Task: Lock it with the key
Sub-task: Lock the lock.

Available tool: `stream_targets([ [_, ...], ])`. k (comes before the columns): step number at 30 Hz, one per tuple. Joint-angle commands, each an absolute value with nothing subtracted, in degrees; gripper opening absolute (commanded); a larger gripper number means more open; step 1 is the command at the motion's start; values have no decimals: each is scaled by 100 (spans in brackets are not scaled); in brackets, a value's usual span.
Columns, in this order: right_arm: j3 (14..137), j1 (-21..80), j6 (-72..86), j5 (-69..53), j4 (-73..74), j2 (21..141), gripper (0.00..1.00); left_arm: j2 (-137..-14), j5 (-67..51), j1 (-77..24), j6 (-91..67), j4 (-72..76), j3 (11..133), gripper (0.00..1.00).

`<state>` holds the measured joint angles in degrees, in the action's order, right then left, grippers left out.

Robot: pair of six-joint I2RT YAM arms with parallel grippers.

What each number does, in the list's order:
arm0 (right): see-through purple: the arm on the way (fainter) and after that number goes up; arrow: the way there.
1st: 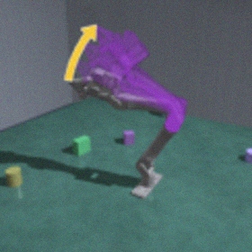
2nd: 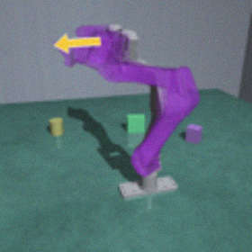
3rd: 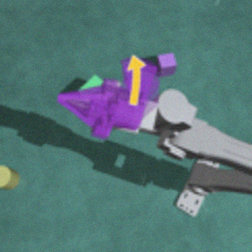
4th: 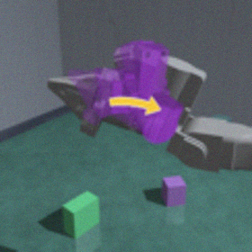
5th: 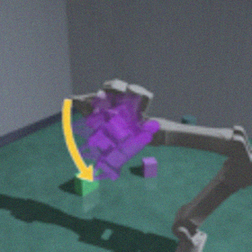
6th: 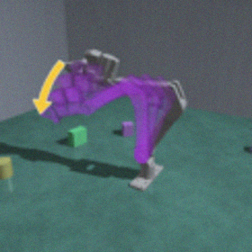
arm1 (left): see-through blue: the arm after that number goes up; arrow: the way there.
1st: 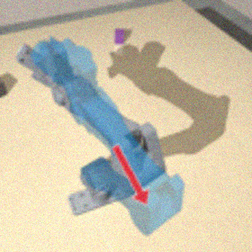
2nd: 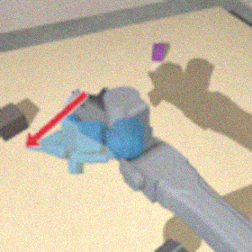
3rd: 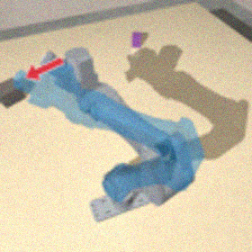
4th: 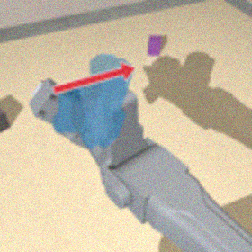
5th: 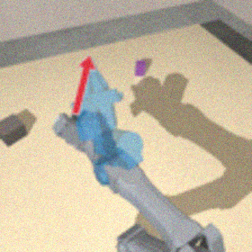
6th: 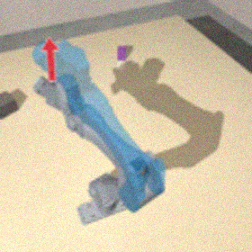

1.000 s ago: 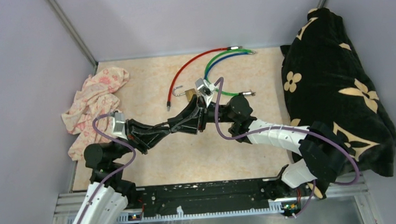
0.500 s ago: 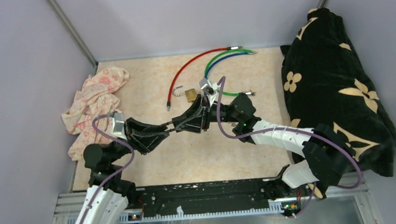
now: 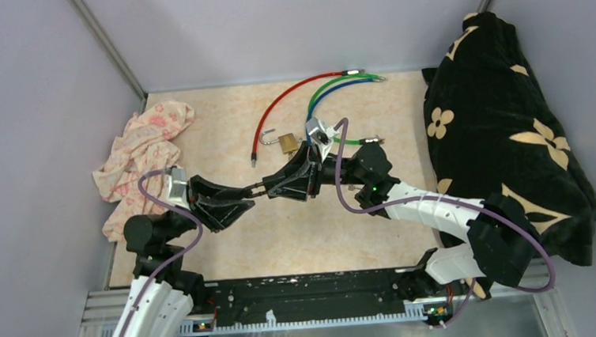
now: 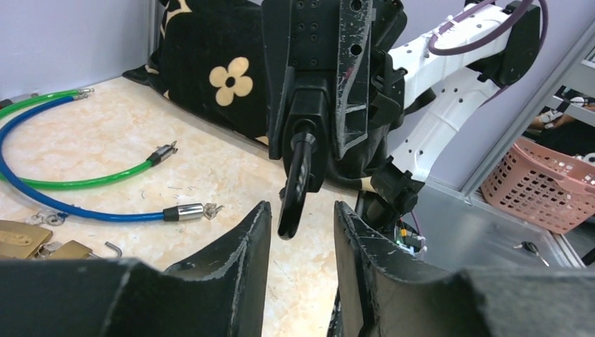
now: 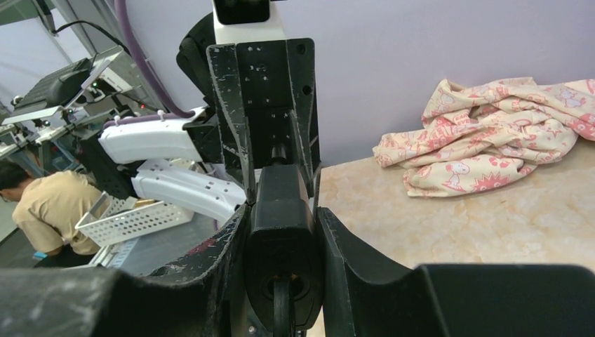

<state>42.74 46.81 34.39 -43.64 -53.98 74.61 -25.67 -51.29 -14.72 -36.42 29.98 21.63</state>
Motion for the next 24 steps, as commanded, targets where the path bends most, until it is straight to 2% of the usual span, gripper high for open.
stream_targets([
  [1,4381,4677,3358,-4288,-5965,7174,0,-2592,-5375,-1441,-3626,3331,2379,34],
  [4,4386,4677,3358,-4284,-5960,7171,0,-2594,-5329,-1441,-3648,3340,2375,2],
  [5,4391,4680,3361,-4274,-5947,7176,0,-2593,-5330,-1441,-3663,3352,2367,0],
  [14,4647,5002,2625,-4061,-5389,7351,0,-2921,-5133,-1630,-4030,3721,2255,0],
  [24,4745,5088,2731,-4238,-5700,7780,0,-3234,-5073,-1889,-3968,3884,2461,0],
])
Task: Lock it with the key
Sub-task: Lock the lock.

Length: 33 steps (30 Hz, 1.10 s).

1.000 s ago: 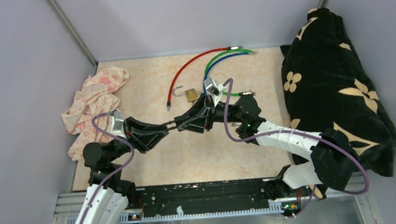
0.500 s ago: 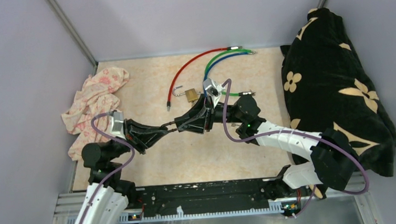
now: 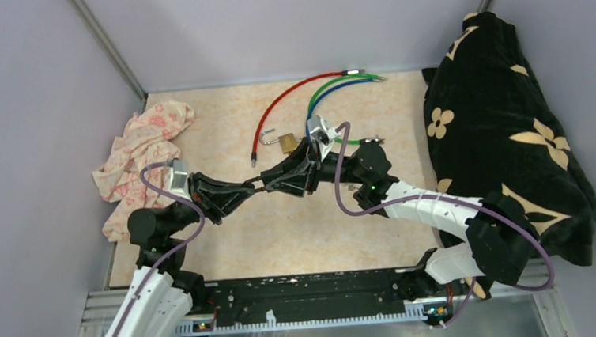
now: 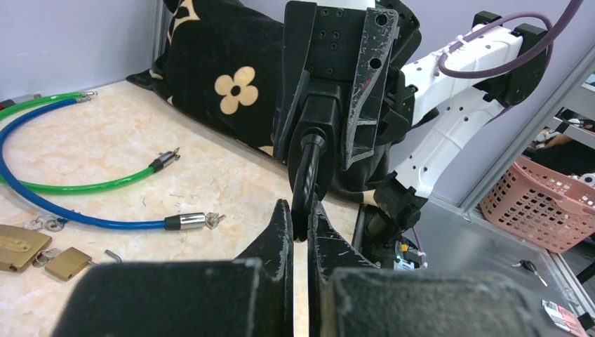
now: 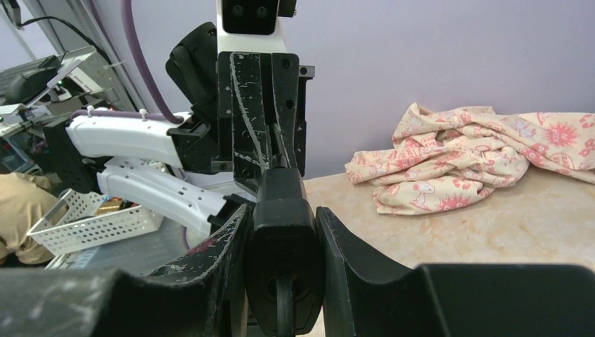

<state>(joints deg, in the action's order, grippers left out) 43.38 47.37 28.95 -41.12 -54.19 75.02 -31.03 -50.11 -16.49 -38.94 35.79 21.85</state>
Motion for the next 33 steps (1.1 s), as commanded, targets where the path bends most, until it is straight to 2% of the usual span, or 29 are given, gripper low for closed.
stream_targets([
  [1,4746,5093,2737,-4250,-5707,7821,0,-3245,-5072,-1893,-3945,3885,2495,0],
  [13,4807,5134,2959,-4356,-6179,8421,0,-3641,-5136,-2127,-3626,3403,2596,0],
  [17,4925,5178,2628,-4332,-5718,8395,0,-3731,-5042,-2276,-3491,3501,2590,0],
  [22,4819,5180,2197,-4307,-5127,8485,0,-3798,-5312,-2195,-3058,3452,3192,0],
  [33,4931,5177,2116,-4395,-5124,8690,0,-3988,-5844,-2230,-2445,2946,3502,0],
])
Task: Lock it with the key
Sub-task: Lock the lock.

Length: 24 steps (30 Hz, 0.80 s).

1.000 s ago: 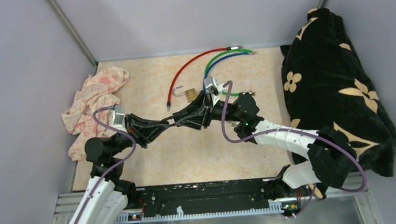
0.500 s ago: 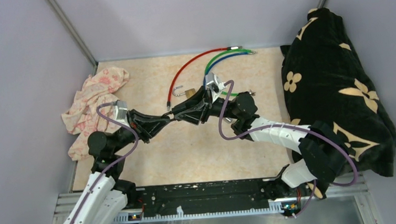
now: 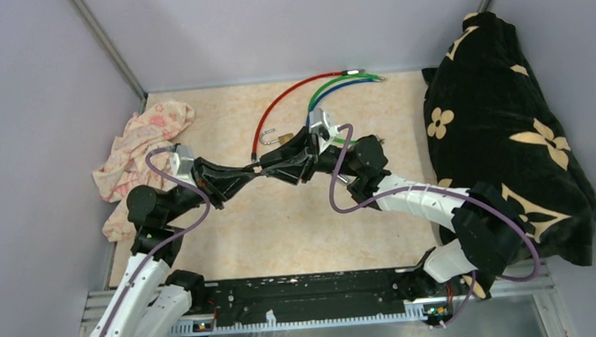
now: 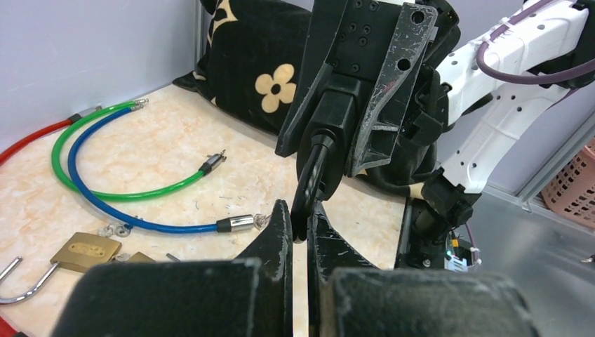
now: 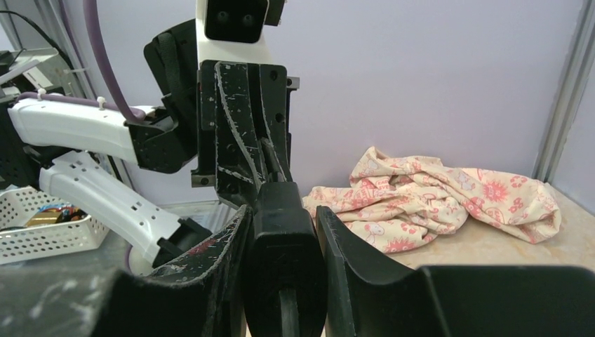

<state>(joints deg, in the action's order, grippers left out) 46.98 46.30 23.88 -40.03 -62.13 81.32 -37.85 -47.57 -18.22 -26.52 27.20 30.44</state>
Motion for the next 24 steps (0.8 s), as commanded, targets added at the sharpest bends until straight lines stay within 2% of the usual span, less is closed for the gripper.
stream_targets([
  [1,4945,5181,2119,-4398,-5131,8735,0,-4019,-5900,-2265,-2397,2918,3523,0],
  [15,5130,5201,2200,-4472,-5220,8855,0,-4220,-6138,-2679,-2127,2740,3356,0],
  [24,5166,5227,2098,-4548,-5112,9342,0,-4488,-6229,-2748,-1695,2495,3900,0],
])
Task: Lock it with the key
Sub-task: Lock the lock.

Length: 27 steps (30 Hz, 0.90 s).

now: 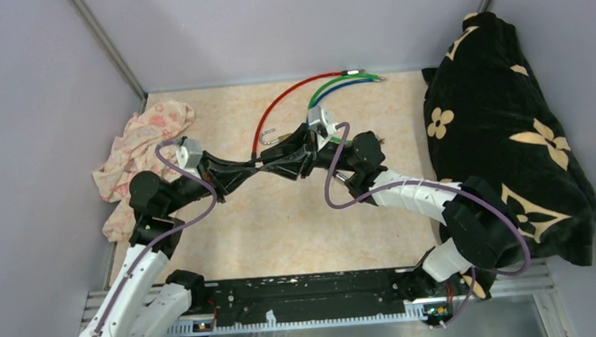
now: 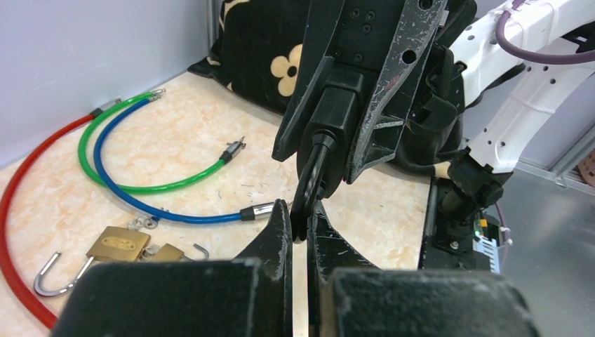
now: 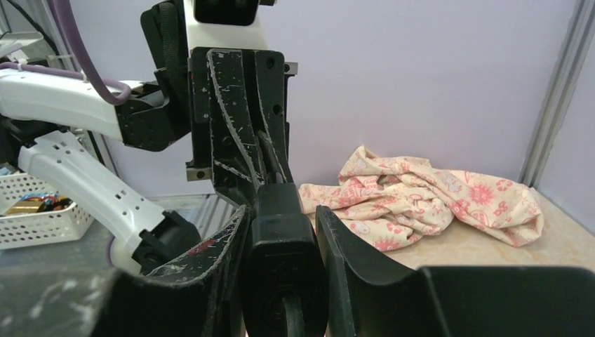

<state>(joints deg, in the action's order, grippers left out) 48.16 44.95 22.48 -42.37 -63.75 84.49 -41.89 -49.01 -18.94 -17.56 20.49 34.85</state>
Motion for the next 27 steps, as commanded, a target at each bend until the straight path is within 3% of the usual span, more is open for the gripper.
stream_targets([
  [1,5219,5249,2116,-4558,-5176,9389,0,-4519,-6216,-2799,-1690,2504,3856,0],
  [27,5413,5304,1838,-4470,-4984,9880,0,-5081,-6432,-3363,-1340,2627,4356,0],
])
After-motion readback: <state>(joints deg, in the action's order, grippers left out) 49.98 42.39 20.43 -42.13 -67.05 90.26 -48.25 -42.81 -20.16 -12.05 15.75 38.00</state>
